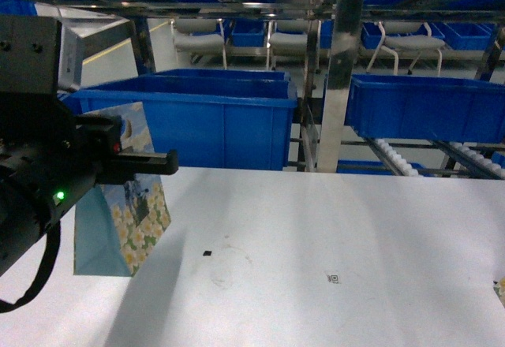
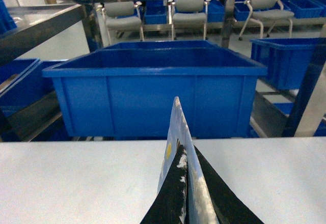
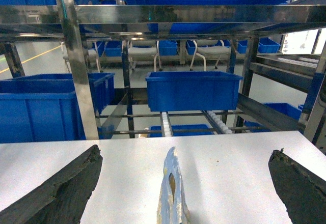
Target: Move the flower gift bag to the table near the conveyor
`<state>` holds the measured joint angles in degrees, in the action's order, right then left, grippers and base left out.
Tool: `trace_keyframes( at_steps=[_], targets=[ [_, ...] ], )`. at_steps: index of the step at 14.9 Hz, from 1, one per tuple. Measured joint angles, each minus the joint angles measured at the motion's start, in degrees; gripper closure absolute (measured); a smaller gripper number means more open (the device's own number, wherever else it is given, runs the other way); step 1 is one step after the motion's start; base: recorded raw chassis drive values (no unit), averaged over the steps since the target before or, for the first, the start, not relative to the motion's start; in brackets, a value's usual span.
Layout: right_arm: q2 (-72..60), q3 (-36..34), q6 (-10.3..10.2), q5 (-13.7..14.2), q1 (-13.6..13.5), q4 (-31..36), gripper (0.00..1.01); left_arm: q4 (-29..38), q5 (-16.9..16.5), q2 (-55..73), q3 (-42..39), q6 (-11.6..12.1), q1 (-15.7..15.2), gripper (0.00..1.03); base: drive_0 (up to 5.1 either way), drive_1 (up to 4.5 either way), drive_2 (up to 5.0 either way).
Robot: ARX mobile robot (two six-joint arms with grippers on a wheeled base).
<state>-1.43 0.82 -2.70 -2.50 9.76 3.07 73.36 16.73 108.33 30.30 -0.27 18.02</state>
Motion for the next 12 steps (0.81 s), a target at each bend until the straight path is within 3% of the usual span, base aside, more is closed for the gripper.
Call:
trace_keyframes(
  at_steps=[5, 8, 12],
  targets=[
    [0.0, 0.0, 0.0, 0.0, 0.0, 0.0, 0.03, 0.0, 0.0, 2.0, 3.2, -5.0, 2.3, 1.01, 0.0, 0.0, 0.0],
    [0.0, 0.0, 0.0, 0.0, 0.0, 0.0, 0.03, 0.0, -0.2, 5.7, 4.6, -9.9, 3.9, 1.01, 0.0, 0.0, 0.0],
    [0.0, 0.0, 0.0, 0.0, 0.0, 0.0, 0.03, 0.5, 0.7, 11.5, 4.8, -11.8, 3.8, 1.01, 0.0, 0.0, 0.0]
  ],
)
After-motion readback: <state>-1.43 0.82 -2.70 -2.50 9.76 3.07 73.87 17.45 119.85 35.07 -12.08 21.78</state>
